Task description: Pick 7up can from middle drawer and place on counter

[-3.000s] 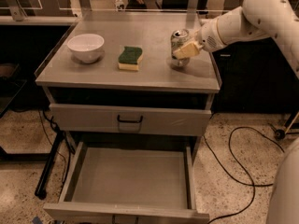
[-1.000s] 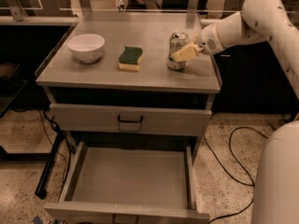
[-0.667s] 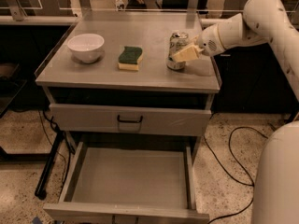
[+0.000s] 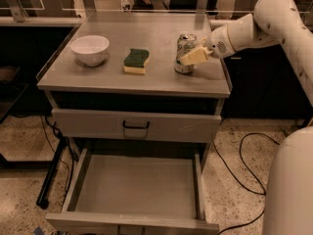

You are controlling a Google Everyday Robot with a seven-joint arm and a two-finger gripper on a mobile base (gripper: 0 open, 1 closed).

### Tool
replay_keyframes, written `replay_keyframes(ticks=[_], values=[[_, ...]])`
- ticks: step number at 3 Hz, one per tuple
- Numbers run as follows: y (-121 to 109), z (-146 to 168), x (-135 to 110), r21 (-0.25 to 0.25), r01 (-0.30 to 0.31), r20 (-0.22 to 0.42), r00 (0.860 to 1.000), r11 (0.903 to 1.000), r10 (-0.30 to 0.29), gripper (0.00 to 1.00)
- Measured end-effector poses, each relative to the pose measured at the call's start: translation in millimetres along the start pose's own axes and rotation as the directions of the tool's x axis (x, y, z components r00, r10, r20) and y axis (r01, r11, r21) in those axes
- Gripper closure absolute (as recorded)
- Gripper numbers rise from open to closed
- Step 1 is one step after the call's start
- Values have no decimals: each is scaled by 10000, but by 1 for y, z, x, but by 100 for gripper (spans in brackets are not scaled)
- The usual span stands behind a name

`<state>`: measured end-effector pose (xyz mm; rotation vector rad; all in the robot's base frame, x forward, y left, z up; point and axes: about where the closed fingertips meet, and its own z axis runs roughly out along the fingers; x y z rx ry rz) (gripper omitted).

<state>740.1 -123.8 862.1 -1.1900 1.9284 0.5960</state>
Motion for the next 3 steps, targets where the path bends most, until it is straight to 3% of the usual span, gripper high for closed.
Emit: replay_keyframes(ticks=[2,3], values=[[0,0,0,-1,0,0,10000,10000,0,17],[0,0,0,-2,0,0,10000,10000,0,0]])
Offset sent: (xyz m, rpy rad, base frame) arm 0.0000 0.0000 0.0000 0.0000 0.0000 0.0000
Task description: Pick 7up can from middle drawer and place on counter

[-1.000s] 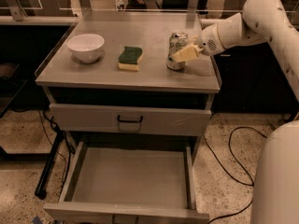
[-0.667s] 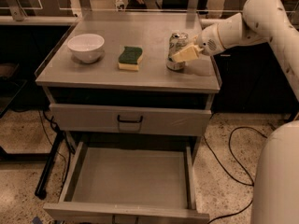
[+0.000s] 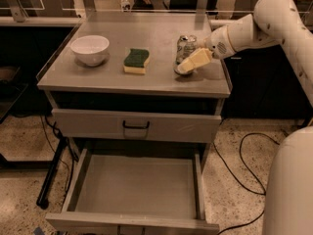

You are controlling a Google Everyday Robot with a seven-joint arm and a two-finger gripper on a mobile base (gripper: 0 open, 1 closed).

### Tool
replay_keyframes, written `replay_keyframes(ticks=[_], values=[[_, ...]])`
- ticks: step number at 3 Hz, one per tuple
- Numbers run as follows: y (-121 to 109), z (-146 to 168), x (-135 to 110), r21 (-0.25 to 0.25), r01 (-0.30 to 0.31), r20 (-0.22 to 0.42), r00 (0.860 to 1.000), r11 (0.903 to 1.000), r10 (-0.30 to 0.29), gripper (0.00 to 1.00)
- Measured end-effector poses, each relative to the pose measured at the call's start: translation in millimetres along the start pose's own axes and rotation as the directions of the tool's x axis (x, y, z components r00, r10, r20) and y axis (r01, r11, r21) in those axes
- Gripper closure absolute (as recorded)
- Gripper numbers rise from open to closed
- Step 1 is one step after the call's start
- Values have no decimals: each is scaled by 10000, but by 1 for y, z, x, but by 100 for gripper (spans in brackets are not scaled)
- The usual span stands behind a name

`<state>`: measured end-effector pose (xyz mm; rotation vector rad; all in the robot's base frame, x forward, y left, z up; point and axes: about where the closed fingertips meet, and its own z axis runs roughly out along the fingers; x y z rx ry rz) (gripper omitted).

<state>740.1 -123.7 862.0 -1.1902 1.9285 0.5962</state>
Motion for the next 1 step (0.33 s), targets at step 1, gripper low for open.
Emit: replay_keyframes(ticks=[1], values=[[0,0,0,-1,0,0,10000,10000,0,0]])
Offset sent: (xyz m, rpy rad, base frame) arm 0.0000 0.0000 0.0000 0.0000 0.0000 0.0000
